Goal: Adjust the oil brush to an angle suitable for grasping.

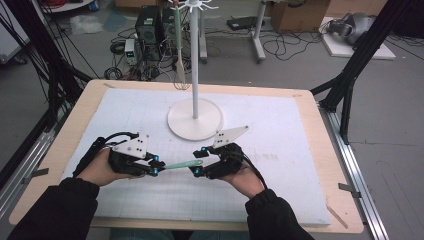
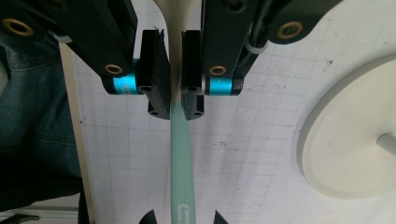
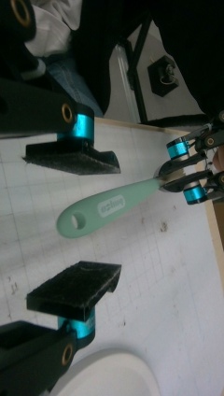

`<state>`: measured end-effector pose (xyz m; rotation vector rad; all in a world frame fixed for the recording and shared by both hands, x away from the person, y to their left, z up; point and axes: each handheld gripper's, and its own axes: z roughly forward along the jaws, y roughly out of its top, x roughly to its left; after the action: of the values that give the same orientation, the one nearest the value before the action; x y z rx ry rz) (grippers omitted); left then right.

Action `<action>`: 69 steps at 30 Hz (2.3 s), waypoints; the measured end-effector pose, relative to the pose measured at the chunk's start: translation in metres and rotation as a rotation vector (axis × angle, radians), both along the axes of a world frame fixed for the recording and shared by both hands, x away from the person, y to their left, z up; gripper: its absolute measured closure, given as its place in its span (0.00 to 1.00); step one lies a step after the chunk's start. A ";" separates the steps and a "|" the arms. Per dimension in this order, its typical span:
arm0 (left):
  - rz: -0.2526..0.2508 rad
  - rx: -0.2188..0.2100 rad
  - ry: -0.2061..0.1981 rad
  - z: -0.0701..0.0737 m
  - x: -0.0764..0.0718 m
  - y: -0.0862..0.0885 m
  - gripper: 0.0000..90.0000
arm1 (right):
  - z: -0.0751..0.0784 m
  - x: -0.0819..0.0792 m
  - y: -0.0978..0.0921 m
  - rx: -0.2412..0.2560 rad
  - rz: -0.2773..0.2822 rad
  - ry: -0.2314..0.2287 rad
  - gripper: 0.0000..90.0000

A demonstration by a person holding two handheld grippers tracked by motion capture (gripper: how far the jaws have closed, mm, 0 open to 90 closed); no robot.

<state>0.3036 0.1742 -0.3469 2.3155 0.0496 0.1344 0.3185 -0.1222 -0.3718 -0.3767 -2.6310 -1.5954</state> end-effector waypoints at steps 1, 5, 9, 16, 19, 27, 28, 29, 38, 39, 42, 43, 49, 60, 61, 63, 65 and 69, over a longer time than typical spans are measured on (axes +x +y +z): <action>0.002 -0.004 0.003 0.000 -0.001 -0.001 0.91 | 0.000 0.000 0.001 0.001 0.008 0.001 0.52; -0.014 -0.009 -0.003 0.002 -0.002 -0.003 0.91 | -0.001 -0.001 0.004 0.000 0.028 -0.003 0.58; -0.020 -0.017 0.002 0.002 -0.003 -0.005 0.91 | -0.001 -0.002 0.005 0.002 0.047 -0.005 0.64; -0.029 -0.016 0.003 0.003 -0.003 -0.006 0.91 | -0.001 -0.003 0.007 0.004 0.090 -0.007 0.75; -0.033 -0.014 0.005 0.003 -0.004 -0.007 0.91 | -0.001 -0.003 0.007 0.014 0.092 -0.011 0.77; -0.037 -0.016 0.005 0.002 -0.004 -0.006 0.91 | 0.000 -0.003 0.007 0.032 0.127 0.003 0.84; -0.040 -0.017 0.007 0.002 -0.003 -0.006 0.91 | 0.000 -0.003 0.006 0.032 0.132 0.005 0.84; -0.043 -0.018 0.009 0.002 -0.003 -0.006 0.91 | 0.000 -0.003 0.006 0.038 0.133 0.008 0.84; -0.051 -0.020 0.035 0.001 -0.003 -0.008 0.89 | 0.002 -0.005 0.005 0.037 0.143 -0.001 0.85; -0.053 -0.015 0.036 0.000 -0.003 -0.008 0.89 | 0.002 -0.005 0.005 0.039 0.146 -0.005 0.85; -0.051 0.003 0.050 -0.002 -0.001 -0.011 0.81 | 0.003 -0.007 0.006 0.035 0.152 -0.018 0.85; -0.053 0.007 0.055 -0.003 -0.001 -0.011 0.81 | 0.004 -0.007 0.006 0.029 0.161 -0.030 0.85; -0.065 0.017 0.088 -0.006 -0.001 -0.014 0.80 | 0.011 -0.012 0.011 -0.034 0.196 -0.097 0.85; -0.052 0.023 0.053 -0.003 -0.002 -0.012 0.91 | 0.014 -0.011 0.011 0.022 0.148 -0.065 0.80; -0.046 0.022 0.049 -0.003 -0.002 -0.011 0.91 | 0.014 -0.010 0.010 0.030 0.130 -0.057 0.78; -0.041 0.021 0.047 -0.003 -0.002 -0.010 0.91 | 0.013 -0.009 0.008 0.047 0.118 -0.034 0.79; -0.032 0.014 0.038 -0.002 -0.002 -0.010 0.91 | 0.013 -0.009 0.006 0.055 0.104 -0.022 0.80; -0.025 0.009 0.024 -0.001 -0.002 -0.010 0.91 | 0.011 -0.008 0.004 0.074 0.094 0.001 0.82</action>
<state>0.3013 0.1644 -0.3480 2.3257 0.0322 0.0946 0.3103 -0.1183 -0.3604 -0.2467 -2.5392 -1.6564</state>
